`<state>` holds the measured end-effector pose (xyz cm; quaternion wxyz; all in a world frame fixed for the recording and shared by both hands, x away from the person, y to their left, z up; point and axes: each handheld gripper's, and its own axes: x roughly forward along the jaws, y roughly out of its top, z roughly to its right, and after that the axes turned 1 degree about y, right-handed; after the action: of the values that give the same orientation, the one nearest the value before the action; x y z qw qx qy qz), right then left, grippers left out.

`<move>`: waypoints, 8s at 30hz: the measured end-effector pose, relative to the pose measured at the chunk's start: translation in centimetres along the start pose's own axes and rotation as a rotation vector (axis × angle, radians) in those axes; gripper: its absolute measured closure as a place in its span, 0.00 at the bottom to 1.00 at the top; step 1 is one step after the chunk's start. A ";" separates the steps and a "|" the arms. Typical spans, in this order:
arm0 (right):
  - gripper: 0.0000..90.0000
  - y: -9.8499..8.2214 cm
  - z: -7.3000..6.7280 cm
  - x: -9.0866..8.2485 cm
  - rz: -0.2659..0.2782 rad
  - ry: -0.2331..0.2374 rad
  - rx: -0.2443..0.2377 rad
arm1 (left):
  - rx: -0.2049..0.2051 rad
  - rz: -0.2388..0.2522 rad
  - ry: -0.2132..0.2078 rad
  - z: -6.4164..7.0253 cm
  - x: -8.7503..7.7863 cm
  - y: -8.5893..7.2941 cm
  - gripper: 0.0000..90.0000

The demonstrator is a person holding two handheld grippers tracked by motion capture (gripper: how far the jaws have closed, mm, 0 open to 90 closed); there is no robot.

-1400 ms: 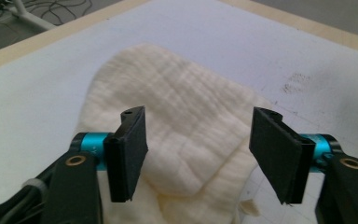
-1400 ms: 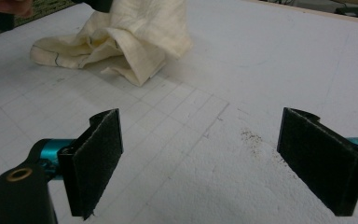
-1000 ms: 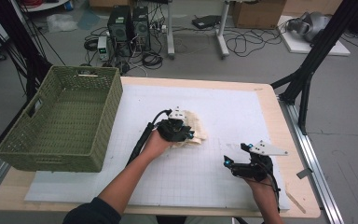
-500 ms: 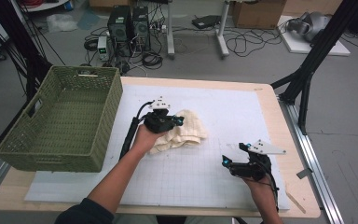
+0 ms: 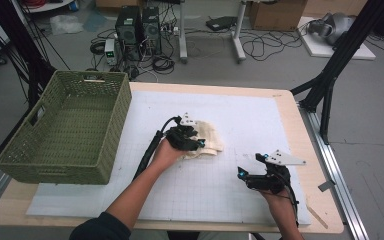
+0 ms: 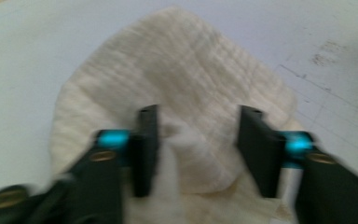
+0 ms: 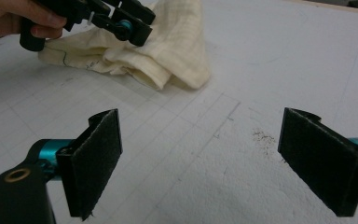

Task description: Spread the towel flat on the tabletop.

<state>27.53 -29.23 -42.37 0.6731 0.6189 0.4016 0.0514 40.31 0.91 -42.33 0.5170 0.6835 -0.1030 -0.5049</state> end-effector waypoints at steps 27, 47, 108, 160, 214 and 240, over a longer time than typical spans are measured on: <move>0.38 3.8 -1.9 9.4 -0.046 0.083 -0.030 | -0.395 0.308 0.080 -6.0 -6.3 -3.2 0.96; 0.97 4.4 -1.6 10.3 -0.191 0.101 -0.026 | -0.458 0.327 0.108 -7.1 -7.4 -5.2 0.96; 0.95 4.8 -7.9 11.4 -0.120 0.149 -0.029 | -0.221 0.256 0.116 -3.9 -9.7 -8.0 0.44; 0.98 8.1 3.9 8.6 -0.102 -0.207 0.006 | -0.195 0.226 0.083 -3.2 -9.0 -7.9 0.47; 0.95 0.9 -5.0 7.0 -0.287 0.252 -0.139 | -0.220 0.259 0.102 -3.7 -10.0 -8.0 0.46; 0.34 1.6 -0.8 2.4 -0.115 0.035 -0.048 | -0.235 0.278 0.129 -3.7 -9.9 -7.1 0.45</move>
<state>29.32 -26.87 -42.05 0.6826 0.5773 0.4470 0.0331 35.94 12.81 -42.46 0.6636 0.6286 -0.1034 -0.3922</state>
